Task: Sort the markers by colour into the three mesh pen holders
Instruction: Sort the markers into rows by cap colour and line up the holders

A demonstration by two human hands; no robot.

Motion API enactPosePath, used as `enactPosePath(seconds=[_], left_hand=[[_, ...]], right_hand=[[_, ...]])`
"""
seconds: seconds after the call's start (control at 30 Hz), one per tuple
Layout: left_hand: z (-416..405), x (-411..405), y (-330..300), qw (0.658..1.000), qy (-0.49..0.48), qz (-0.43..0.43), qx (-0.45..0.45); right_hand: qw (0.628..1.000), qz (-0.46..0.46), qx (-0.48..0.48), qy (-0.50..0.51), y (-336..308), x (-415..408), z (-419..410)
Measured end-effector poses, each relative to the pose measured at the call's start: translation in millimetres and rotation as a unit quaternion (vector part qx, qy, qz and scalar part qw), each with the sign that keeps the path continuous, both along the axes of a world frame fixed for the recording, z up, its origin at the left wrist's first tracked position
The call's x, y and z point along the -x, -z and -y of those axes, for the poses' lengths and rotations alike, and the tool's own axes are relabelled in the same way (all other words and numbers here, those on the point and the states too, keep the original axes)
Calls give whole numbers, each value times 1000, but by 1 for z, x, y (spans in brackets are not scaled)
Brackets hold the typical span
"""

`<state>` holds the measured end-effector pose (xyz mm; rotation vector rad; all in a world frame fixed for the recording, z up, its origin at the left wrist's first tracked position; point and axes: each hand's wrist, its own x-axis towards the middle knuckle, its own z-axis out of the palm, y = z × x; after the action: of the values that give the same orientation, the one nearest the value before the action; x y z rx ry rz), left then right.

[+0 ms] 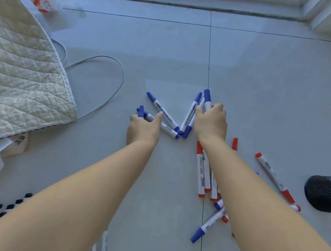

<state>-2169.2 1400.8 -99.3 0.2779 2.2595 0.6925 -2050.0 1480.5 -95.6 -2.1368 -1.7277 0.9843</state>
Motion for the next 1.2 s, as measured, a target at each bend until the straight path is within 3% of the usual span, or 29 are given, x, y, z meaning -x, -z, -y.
enactPosePath(seconds=[0.23,0.43,0.57,0.73,0.83,0.93,1.2], left_hand=[[-41,-12,13,975,101,-189,61],[-38,12,20,912,280,-288,86],[-29,14,13,911,286,-277,109],[9,-3,8,911,328,-224,115],[37,-12,0,937,303,-161,67],[62,-32,-12,936,324,-137,26],[125,-96,-31,848,501,-168,37]], right_hand=[[995,87,18,-49,14,13,-6],[997,39,21,-69,14,11,-2],[990,-109,84,42,7,6,18],[956,-238,89,146,-15,-29,58],[952,-234,60,190,-30,-70,79],[923,-255,35,286,-43,-119,103],[938,-186,36,290,-50,-190,190]])
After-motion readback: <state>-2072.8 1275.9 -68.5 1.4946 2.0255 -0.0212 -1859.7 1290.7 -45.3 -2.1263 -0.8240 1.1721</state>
